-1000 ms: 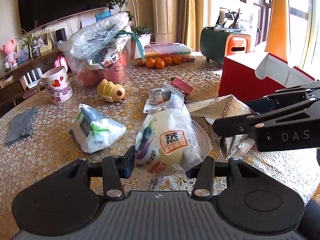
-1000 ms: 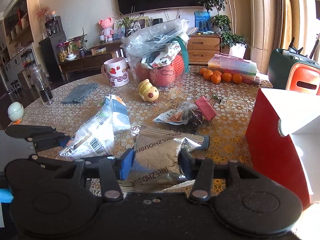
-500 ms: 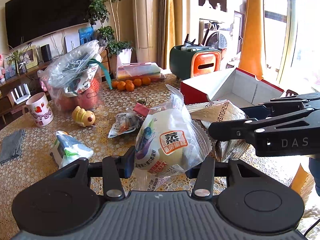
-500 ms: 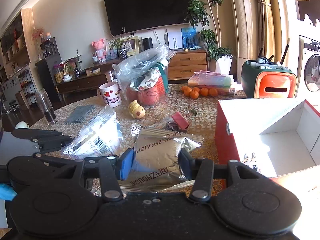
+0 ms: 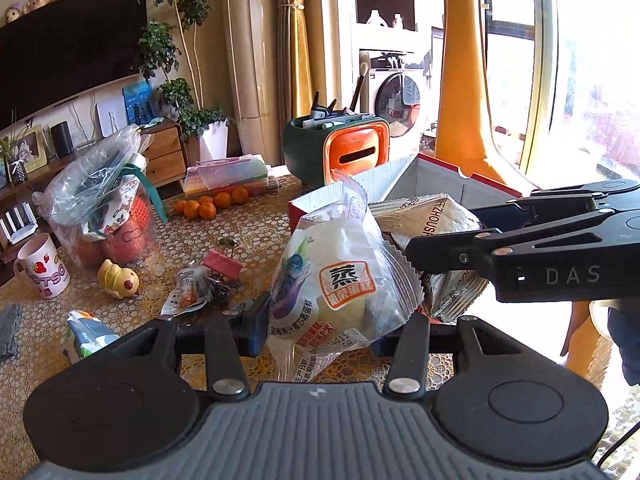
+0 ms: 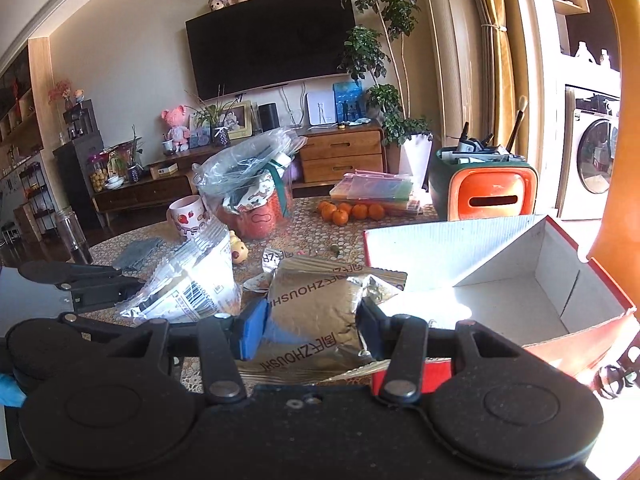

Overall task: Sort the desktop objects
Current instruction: 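Carry bread bag with left tool over red box while right carries foil bag, then open right tool dropping foil bag into box while left releases bread bag there, then withdraw both open tools from the red box toward the table, then move left tool toward white tissue pack while right tool approaches dark glass bottle, then close left tool on white tissue pack while right tool closes on glass bottle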

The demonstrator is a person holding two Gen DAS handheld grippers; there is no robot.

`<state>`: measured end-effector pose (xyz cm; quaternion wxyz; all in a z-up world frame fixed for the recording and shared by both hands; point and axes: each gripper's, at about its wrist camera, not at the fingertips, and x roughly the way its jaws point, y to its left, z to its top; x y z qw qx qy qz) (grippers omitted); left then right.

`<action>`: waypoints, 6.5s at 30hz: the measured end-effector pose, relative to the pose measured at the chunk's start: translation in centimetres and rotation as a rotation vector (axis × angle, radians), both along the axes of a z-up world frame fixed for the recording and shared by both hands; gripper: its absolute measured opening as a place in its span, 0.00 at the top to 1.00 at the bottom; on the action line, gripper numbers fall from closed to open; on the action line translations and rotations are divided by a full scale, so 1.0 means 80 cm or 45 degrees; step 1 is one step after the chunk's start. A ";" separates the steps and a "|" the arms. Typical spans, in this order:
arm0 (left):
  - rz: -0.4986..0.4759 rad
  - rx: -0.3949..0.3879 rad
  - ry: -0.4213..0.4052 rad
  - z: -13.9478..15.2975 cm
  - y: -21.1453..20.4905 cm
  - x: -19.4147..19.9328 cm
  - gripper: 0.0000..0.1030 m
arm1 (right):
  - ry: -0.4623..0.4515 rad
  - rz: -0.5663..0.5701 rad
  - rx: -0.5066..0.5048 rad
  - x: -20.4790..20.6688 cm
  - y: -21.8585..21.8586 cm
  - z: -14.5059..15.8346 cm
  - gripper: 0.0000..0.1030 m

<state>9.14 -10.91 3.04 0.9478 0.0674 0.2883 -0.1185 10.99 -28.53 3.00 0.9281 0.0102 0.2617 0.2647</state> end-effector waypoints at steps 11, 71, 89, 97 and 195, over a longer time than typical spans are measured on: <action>-0.112 0.032 0.012 0.001 -0.066 0.028 0.55 | -0.010 -0.105 0.002 0.018 -0.061 -0.001 0.53; -0.173 0.065 0.224 -0.046 -0.130 0.167 0.54 | 0.240 -0.249 -0.196 0.164 -0.128 -0.081 0.36; -0.157 0.002 0.136 -0.014 -0.088 0.117 0.30 | 0.153 -0.237 -0.135 0.110 -0.111 -0.050 0.17; -0.116 -0.035 0.127 -0.008 -0.053 0.092 0.27 | 0.110 -0.234 -0.095 0.080 -0.094 -0.035 0.08; 0.823 -0.092 0.479 -0.170 0.317 0.220 0.00 | 0.176 0.019 -0.299 0.173 0.226 -0.174 0.08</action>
